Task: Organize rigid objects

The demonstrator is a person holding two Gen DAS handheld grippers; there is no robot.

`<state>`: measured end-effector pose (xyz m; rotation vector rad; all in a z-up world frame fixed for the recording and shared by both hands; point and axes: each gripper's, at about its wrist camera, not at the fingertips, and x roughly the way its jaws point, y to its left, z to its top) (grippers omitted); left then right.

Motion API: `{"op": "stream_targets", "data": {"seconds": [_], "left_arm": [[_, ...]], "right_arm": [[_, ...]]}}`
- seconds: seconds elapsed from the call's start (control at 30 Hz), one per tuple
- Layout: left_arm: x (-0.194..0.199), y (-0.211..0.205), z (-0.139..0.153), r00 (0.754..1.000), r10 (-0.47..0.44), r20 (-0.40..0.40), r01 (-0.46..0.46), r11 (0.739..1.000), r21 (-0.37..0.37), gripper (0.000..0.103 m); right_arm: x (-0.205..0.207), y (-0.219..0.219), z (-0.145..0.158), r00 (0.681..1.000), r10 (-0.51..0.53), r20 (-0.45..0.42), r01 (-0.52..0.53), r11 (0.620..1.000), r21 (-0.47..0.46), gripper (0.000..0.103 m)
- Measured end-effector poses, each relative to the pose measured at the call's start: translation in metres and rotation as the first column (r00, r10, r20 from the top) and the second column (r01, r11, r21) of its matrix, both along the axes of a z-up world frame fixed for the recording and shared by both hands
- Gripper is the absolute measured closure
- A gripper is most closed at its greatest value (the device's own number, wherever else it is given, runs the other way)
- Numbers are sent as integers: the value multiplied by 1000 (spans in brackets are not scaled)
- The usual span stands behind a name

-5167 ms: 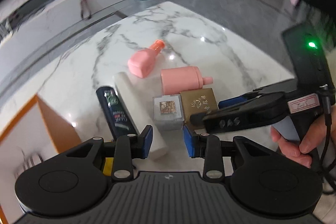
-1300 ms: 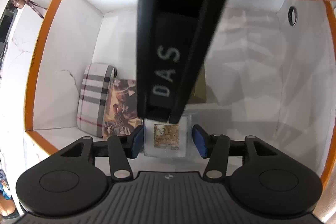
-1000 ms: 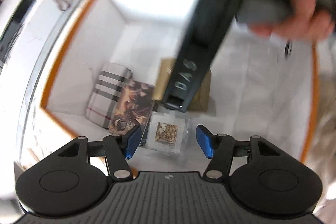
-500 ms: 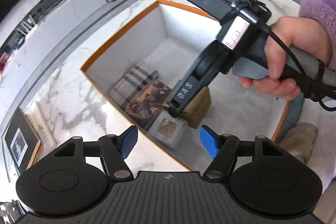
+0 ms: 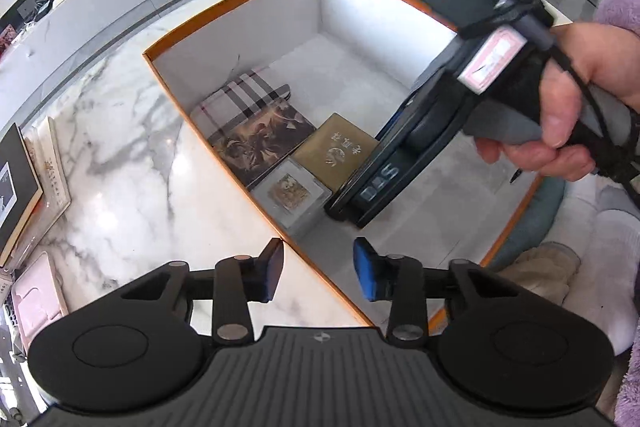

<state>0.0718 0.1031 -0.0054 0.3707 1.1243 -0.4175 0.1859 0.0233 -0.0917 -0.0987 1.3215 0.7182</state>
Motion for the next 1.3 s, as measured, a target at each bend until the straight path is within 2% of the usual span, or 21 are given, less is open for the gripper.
{"op": "stream_targets", "data": {"seconds": [0.17, 0.27, 0.33, 0.57, 0.7, 0.77, 0.83, 0.93, 1.13, 1.3], "left_arm": [[2, 4, -3, 1000, 12, 9, -12, 1000, -24, 60], [3, 7, -6, 1000, 13, 15, -12, 999, -30, 60], [3, 8, -6, 1000, 13, 19, -13, 999, -39, 60], [4, 12, -8, 999, 18, 27, -17, 998, -55, 60], [4, 12, -9, 999, 13, 37, -11, 999, -51, 60], [4, 11, -9, 999, 13, 36, -11, 999, -49, 60], [4, 10, -10, 999, 14, 39, -12, 999, -42, 60], [4, 9, -10, 999, 13, 41, -12, 999, -30, 60], [2, 8, -3, 998, 34, 58, -34, 999, -10, 60], [-9, 4, 23, 989, 47, 138, -47, 999, -3, 60]], "right_arm": [[2, 12, -6, 998, -60, -17, 59, 996, -63, 26], [6, 13, -9, 989, -144, -43, 141, 988, -68, 26], [7, 13, -9, 986, -163, -25, 161, 985, -67, 26], [6, 7, -7, 995, -98, -26, 97, 994, -58, 26], [-2, -1, 0, 1000, -11, 1, 12, 997, -73, 27], [-8, -4, 4, 998, 45, 38, -42, 995, -91, 31], [-12, -6, 5, 994, 87, 73, -79, 991, -112, 49], [-8, -6, 3, 990, 101, 102, -90, 990, -107, 63], [-8, 0, 3, 983, 124, 132, -110, 988, -107, 65], [-16, -17, 34, 977, 121, 177, -114, 992, -47, 65]]}}
